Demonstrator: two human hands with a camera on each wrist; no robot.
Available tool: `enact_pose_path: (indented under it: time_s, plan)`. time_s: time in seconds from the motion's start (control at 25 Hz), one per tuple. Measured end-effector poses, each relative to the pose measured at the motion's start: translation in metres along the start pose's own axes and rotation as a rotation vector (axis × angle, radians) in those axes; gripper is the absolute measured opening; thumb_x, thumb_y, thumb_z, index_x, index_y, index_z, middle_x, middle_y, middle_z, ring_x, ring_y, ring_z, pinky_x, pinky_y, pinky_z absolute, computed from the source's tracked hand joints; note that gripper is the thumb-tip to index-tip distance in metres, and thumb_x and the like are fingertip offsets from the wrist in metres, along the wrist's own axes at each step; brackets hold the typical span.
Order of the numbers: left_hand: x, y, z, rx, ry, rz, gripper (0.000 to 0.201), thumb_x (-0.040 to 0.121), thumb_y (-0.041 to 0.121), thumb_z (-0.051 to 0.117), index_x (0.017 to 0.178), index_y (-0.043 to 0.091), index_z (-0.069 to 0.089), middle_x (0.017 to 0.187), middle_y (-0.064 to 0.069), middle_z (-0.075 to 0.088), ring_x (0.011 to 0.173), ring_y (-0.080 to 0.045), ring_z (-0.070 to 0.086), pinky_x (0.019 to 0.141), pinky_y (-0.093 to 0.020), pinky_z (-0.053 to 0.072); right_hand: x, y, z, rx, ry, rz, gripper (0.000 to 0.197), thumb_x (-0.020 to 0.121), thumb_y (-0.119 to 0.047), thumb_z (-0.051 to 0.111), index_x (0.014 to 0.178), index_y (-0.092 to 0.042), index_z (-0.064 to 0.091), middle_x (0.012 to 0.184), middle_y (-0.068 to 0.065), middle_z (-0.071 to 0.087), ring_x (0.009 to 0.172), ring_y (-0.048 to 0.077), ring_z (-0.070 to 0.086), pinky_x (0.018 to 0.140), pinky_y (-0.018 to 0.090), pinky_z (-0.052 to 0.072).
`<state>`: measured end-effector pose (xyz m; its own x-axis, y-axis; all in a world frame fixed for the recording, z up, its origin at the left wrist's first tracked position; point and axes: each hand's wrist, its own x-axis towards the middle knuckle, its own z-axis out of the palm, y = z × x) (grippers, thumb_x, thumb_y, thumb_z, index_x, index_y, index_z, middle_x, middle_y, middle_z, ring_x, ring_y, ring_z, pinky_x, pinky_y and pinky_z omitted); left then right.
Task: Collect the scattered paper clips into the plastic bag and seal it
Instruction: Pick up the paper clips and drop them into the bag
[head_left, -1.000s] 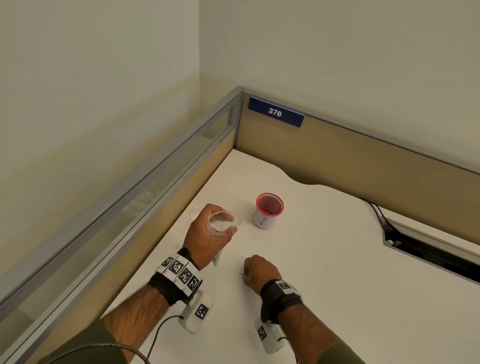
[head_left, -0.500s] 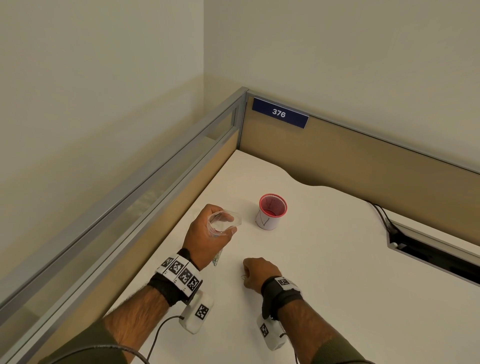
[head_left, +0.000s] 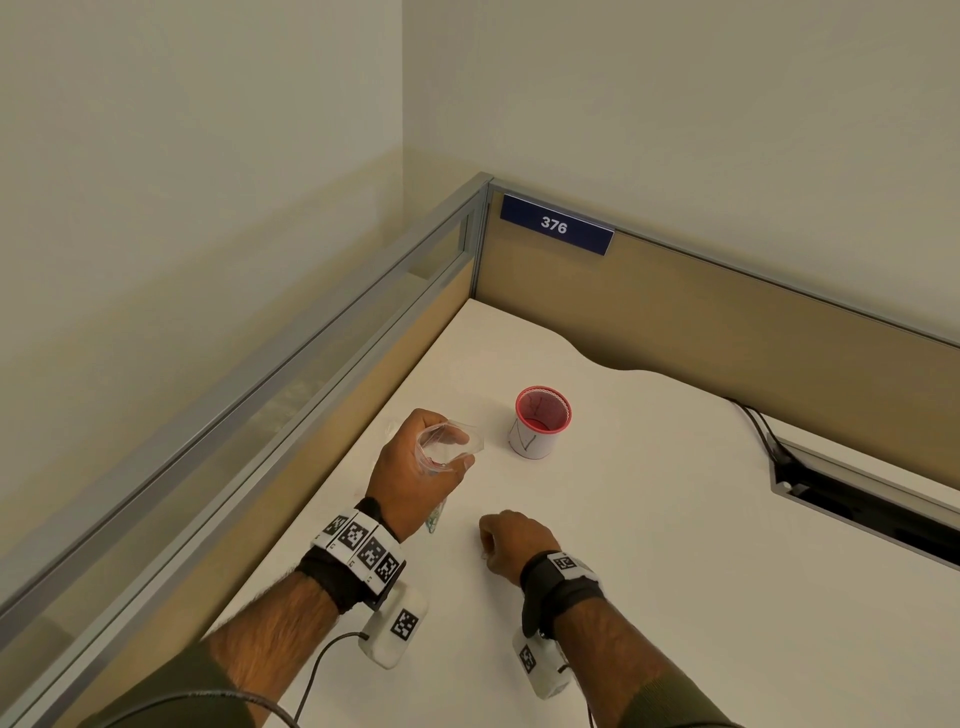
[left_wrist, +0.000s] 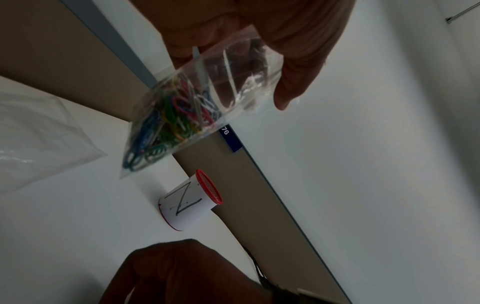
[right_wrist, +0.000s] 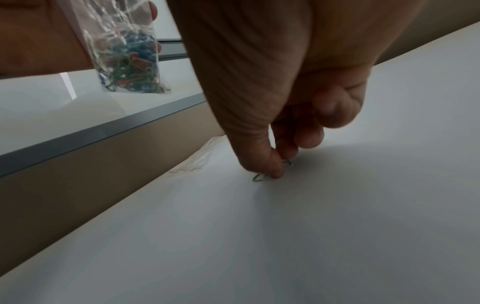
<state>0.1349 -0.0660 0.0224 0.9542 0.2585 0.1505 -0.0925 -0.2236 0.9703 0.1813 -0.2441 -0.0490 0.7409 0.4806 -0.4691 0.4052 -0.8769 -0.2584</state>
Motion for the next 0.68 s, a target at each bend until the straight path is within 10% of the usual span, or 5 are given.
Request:
enact_pose_path:
  time_s: [0.32,0.68]
  plan:
    - [-0.001,0.001,-0.003,-0.004,0.007,-0.002,0.031,0.077,0.026,0.076,0.102,0.024,0.058,0.107,0.008,0.07,0.111,-0.01,0.064,0.095,-0.025,0.05,0.0,0.007,-0.004,0.074,-0.086,0.122,0.021,0.074,-0.023,0.068,0.089,-0.021,0.053,0.098,0.003,0.06,0.092,0.024,0.059,0.086,0.037,0.053]
    - [-0.002,0.002,-0.001,0.023,0.004,-0.019,0.032,0.082,0.017,0.079,0.103,0.025,0.056,0.108,0.009,0.069,0.111,-0.007,0.064,0.091,-0.018,0.048,-0.01,0.002,0.001,-0.036,-0.039,0.082,0.022,0.079,-0.018,0.061,0.1,-0.013,0.056,0.101,0.007,0.055,0.093,0.026,0.057,0.077,0.033,0.047]
